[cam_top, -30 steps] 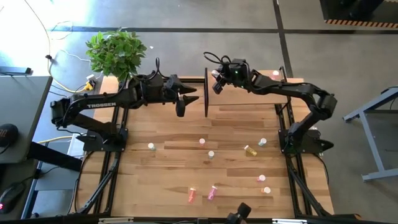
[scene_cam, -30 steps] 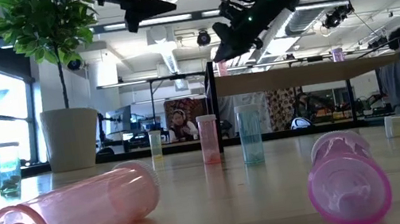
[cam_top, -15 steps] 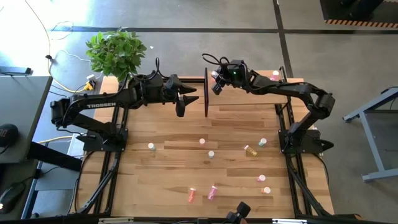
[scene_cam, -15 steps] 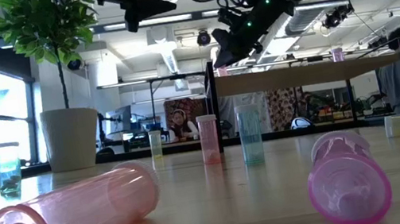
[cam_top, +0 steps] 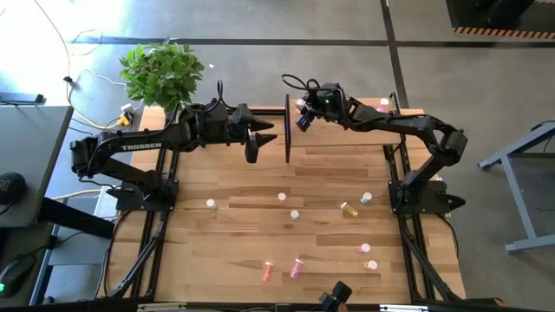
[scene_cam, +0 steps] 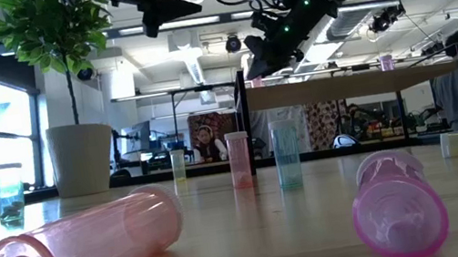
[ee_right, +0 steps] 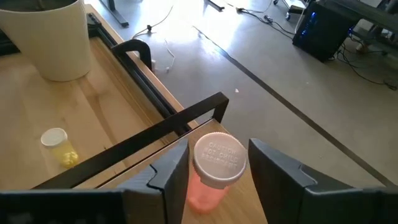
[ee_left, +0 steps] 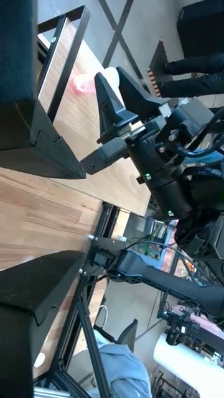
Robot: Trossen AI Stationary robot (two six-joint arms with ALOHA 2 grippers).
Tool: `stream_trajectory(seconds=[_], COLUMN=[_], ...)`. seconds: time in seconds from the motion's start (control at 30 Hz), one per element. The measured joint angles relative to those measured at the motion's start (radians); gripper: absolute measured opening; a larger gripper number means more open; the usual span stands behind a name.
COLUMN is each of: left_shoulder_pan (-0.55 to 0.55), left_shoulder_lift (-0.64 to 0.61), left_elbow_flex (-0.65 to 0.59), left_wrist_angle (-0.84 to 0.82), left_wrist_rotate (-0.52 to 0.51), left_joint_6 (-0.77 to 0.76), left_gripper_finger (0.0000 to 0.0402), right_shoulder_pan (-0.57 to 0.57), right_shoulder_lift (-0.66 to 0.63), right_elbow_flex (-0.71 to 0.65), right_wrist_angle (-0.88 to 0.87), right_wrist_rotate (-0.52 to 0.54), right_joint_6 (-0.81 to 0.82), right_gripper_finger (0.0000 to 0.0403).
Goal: Pick and place medicine bottles onto shelf by color
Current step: Put the bottom left pink pill bottle on the shelf, then put the top yellow pill bottle on the shelf
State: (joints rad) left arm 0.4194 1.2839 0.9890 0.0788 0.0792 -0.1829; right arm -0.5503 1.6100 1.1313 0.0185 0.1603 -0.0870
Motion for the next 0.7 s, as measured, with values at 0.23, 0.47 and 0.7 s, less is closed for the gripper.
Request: stream_trajectory(seconds=[0.23, 0.47, 0.7], left_shoulder_pan=[0.000, 0.000, 0.000], left_shoulder_lift=[0.000, 0.000, 0.000], left_elbow_flex=[0.000, 0.000, 0.000], left_wrist_angle=[0.000, -0.001, -0.004], left_wrist_rotate=[0.000, 0.000, 0.000], left_joint_6=[0.001, 0.002, 0.006], left_gripper_finger=[0.0188, 0.0188, 0.0188], right_shoulder_pan=[0.000, 0.000, 0.007], right_shoulder_lift=[0.000, -0.030, -0.085], right_elbow_flex=[0.000, 0.000, 0.000], right_wrist_angle=[0.000, 0.000, -0.059], right_wrist_rotate=[0.015, 0.014, 0.014], right_joint_6=[0.027, 0.027, 0.027], right_gripper_finger=[0.0159, 0.0159, 0.0158])
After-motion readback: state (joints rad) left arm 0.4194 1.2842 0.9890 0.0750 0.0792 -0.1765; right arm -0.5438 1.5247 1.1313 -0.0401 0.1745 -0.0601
